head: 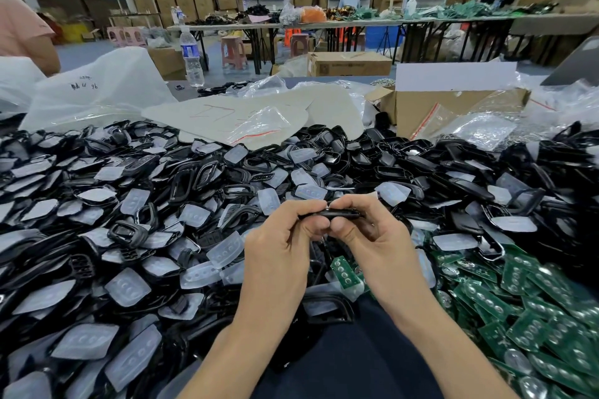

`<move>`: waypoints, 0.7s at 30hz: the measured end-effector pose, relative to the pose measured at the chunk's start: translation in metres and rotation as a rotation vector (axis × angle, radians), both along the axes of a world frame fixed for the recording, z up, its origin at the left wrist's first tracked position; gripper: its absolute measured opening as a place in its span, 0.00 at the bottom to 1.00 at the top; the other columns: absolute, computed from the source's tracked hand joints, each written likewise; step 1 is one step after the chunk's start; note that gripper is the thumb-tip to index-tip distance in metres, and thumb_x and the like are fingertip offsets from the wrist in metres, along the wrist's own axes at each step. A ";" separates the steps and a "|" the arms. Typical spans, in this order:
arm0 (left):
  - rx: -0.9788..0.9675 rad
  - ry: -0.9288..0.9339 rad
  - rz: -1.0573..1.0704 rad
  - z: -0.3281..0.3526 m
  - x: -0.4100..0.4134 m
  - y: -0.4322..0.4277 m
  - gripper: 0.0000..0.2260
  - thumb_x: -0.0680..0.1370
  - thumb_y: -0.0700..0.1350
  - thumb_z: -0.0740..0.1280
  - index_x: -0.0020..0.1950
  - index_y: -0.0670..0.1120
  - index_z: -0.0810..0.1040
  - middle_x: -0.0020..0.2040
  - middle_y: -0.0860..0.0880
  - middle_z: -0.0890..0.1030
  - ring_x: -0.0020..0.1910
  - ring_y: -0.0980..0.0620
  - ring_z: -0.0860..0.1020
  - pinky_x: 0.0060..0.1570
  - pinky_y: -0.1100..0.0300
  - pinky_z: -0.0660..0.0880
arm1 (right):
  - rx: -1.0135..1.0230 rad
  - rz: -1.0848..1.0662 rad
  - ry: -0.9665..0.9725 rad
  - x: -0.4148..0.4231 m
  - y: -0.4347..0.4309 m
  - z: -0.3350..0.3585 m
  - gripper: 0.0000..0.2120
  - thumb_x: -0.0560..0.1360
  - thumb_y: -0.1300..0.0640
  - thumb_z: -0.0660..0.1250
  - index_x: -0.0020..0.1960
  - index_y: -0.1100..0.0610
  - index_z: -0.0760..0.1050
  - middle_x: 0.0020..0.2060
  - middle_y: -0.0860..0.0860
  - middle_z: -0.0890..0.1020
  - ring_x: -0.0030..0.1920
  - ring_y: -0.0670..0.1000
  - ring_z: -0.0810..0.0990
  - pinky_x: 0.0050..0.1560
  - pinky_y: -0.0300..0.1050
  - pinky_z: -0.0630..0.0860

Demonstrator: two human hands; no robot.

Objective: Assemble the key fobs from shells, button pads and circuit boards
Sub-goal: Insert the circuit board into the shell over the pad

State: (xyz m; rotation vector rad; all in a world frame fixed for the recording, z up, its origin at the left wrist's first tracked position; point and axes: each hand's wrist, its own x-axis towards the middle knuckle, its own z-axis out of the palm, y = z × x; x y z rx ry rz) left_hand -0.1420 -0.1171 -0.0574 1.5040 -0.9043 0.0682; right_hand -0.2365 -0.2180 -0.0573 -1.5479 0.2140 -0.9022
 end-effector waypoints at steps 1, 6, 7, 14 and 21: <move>-0.006 0.006 -0.002 0.000 0.000 0.000 0.10 0.80 0.36 0.68 0.54 0.50 0.84 0.42 0.59 0.85 0.42 0.56 0.84 0.44 0.70 0.76 | 0.001 -0.005 -0.003 0.000 0.001 0.000 0.08 0.76 0.53 0.71 0.51 0.42 0.81 0.49 0.46 0.86 0.50 0.44 0.84 0.51 0.34 0.78; -0.033 0.025 -0.007 0.001 -0.001 0.000 0.12 0.80 0.34 0.67 0.52 0.50 0.84 0.41 0.57 0.85 0.41 0.56 0.84 0.43 0.71 0.76 | 0.008 -0.016 -0.003 0.000 0.002 0.001 0.07 0.74 0.53 0.71 0.50 0.42 0.81 0.48 0.47 0.86 0.50 0.46 0.85 0.50 0.34 0.78; -0.041 0.033 -0.010 0.001 -0.002 -0.001 0.12 0.80 0.33 0.67 0.52 0.50 0.84 0.41 0.57 0.85 0.41 0.56 0.84 0.43 0.71 0.75 | 0.017 -0.014 -0.005 0.000 0.002 0.001 0.07 0.74 0.53 0.71 0.50 0.43 0.81 0.48 0.47 0.86 0.50 0.46 0.85 0.50 0.34 0.78; -0.038 0.119 -0.065 0.002 -0.005 -0.001 0.09 0.78 0.47 0.71 0.56 0.59 0.81 0.48 0.58 0.85 0.48 0.54 0.84 0.48 0.66 0.78 | 0.065 -0.054 -0.021 0.001 0.001 0.002 0.08 0.74 0.55 0.71 0.49 0.43 0.83 0.47 0.48 0.86 0.48 0.45 0.85 0.50 0.35 0.79; -0.008 0.128 -0.058 0.003 -0.001 -0.001 0.11 0.78 0.42 0.72 0.52 0.61 0.80 0.47 0.60 0.85 0.49 0.58 0.83 0.49 0.68 0.76 | 0.233 0.017 -0.027 0.000 -0.005 0.000 0.10 0.71 0.48 0.75 0.51 0.48 0.83 0.52 0.55 0.86 0.54 0.53 0.85 0.56 0.42 0.80</move>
